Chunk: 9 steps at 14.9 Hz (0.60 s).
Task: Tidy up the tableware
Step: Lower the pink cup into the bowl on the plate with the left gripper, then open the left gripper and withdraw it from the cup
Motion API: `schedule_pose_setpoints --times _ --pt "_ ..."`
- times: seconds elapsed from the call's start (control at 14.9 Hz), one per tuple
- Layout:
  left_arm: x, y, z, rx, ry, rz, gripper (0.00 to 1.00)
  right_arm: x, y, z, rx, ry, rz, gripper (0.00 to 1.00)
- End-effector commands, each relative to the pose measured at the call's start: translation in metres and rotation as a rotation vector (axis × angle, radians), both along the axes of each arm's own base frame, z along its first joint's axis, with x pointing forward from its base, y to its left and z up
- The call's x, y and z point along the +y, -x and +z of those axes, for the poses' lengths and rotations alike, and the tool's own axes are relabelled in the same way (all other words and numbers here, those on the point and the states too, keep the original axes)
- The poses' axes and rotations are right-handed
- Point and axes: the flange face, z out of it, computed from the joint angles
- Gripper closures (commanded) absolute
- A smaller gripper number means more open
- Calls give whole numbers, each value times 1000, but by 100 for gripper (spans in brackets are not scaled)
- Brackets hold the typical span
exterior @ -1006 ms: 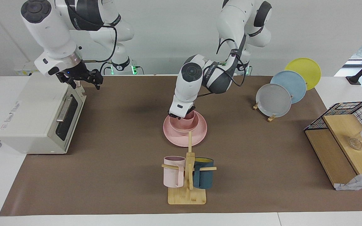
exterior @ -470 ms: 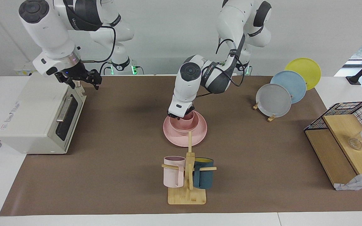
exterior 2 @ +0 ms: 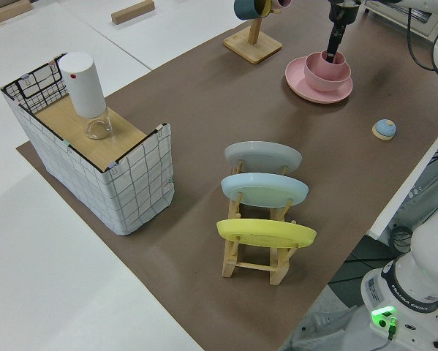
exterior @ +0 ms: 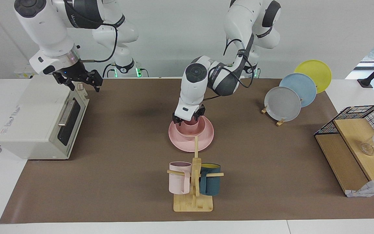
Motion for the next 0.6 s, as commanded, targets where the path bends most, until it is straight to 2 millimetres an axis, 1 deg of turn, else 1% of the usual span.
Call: schedule_pose_setpoints --times 0.0,0.07,0.13,0.27,0.34,0.4,0.54 --pt "49 -1 68 4 -5 -23 0 -8 4 2 -12 -22 12 0" --pt "70 -3 92 2 1 -28 0 -18 3 2 -17 -22 -3 0" --pt "94 -7 113 -4 7 -38 0 -22 1 1 -23 -13 -8 0" --pt "150 -18 144 -10 6 -71 0 -27 0 1 -18 -13 -9 0" --pt "181 -24 158 -16 13 -92 0 -28 0 2 -16 -11 -10 0" --pt "228 -32 170 -16 18 -111 0 -31 0 4 -18 -11 -15 0" --pt "298 -38 182 -10 31 -178 0 -32 0 7 -23 -13 3 0"
